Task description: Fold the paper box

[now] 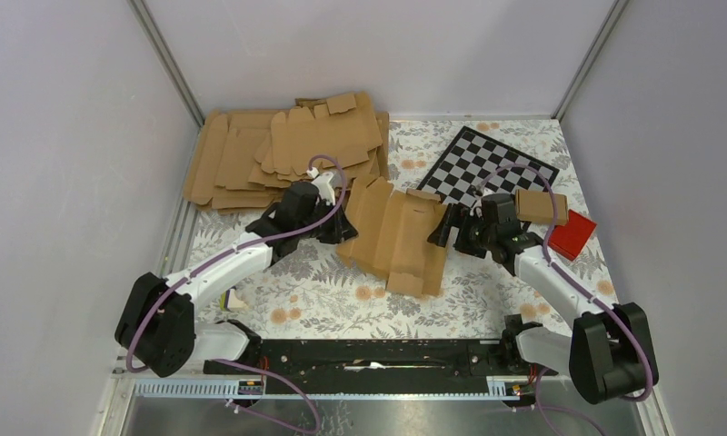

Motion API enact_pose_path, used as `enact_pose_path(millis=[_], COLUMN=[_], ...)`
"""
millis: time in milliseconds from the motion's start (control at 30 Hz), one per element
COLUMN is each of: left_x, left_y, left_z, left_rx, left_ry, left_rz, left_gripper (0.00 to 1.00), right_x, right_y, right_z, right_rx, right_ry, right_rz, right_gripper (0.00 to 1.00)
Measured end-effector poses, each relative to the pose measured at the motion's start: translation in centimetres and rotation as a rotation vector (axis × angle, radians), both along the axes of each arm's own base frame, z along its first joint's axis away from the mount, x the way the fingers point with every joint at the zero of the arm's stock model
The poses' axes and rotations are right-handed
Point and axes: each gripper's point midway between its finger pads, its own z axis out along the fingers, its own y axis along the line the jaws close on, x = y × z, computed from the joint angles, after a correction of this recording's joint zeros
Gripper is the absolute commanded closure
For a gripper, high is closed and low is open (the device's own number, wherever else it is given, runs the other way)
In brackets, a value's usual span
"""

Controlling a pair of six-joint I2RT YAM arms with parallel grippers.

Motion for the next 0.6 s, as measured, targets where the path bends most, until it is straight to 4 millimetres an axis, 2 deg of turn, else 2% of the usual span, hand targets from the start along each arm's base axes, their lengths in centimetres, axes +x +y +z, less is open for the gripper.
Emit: enact_pose_path(millis=[100,167,333,467,600], left_x=[0.2,0.3,0.4,0.5,0.1], left_y=[0.2,0.3,0.6,0.7,0.5], left_z=[0.3,0.9,1.4,0.9,0.5], left_rx=[0.007,0.001,-0.020,-0.014,-0.031], left_ry=[-0.016,-0.037,-0.087,-0.095,-0.117], left_rz=[0.016,0.025,0.041,0.053,0.053], left_gripper=[0.94,0.94,0.95,0.96,0.96], right_x=[-0.6,-1.0,-2.4,-3.9,-3.9], right_y=[-0.5,-1.1,-1.7,-1.4,0.1], right_z=[-0.4,-1.4,-4.0,-5.4,-5.2], right_rx=[-0.018,-0.051,-0.087,-0.043,0.068], right_ry=[-0.001,0.027,0.112,0.169,0.188], right_rz=[-0.004,-0.024,-0.032,-0.045,-0.077], right_gripper=[0.01,0.01,0.10,0.14,0.20])
